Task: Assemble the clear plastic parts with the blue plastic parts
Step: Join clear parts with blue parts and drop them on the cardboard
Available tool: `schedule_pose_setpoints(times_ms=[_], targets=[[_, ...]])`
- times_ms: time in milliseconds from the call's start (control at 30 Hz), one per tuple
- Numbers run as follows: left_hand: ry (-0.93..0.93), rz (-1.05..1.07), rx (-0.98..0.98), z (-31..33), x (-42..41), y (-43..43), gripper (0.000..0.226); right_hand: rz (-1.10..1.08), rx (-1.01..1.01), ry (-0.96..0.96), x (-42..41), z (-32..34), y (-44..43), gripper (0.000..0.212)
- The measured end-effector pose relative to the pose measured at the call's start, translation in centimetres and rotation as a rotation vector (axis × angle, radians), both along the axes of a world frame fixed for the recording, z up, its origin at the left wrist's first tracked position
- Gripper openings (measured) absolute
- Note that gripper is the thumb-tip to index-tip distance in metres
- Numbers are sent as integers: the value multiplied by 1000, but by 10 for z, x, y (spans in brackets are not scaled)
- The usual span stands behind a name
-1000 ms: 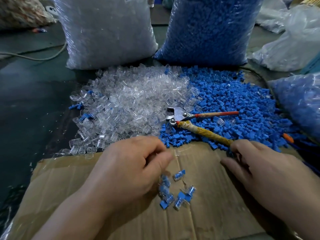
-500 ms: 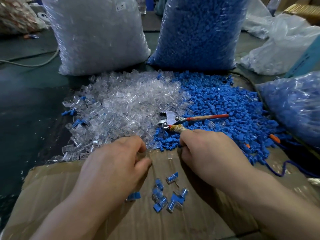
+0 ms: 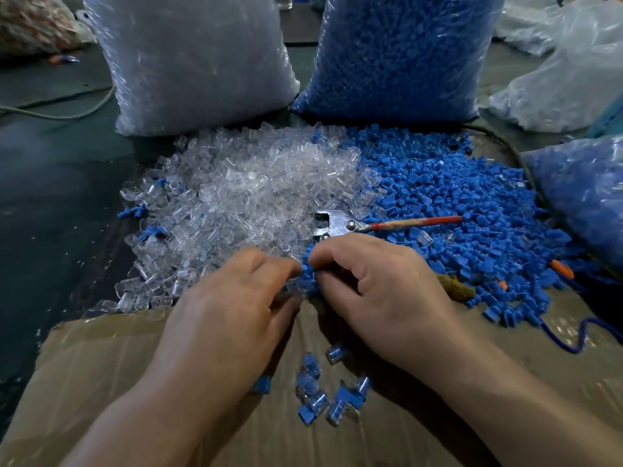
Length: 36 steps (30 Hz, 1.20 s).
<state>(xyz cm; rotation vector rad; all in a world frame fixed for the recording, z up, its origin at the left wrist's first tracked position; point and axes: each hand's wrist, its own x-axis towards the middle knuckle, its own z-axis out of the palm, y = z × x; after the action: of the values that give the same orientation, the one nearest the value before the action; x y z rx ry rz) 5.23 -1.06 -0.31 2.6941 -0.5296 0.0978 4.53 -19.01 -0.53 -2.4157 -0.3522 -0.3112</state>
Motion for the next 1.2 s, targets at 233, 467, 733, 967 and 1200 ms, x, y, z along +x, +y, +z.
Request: schedule_pose_setpoints(times_ms=[233, 467, 733, 967, 1200], targets=[[-53, 11, -37, -1, 2, 0, 20, -78, 144, 11, 2, -5, 3, 9], [5, -32, -49, -1, 0, 3, 29, -70, 180, 60, 1, -3, 8, 11], [4, -30, -93, -2, -1, 5, 26, -117, 322, 83, -1, -4, 7, 14], [-5, 123, -364, -5, -3, 4, 27, -40, 416, 133, -7, 2, 4, 18], [363, 189, -929, -4, 2, 11, 29, 56, 340, 15, -8, 8, 2, 17]])
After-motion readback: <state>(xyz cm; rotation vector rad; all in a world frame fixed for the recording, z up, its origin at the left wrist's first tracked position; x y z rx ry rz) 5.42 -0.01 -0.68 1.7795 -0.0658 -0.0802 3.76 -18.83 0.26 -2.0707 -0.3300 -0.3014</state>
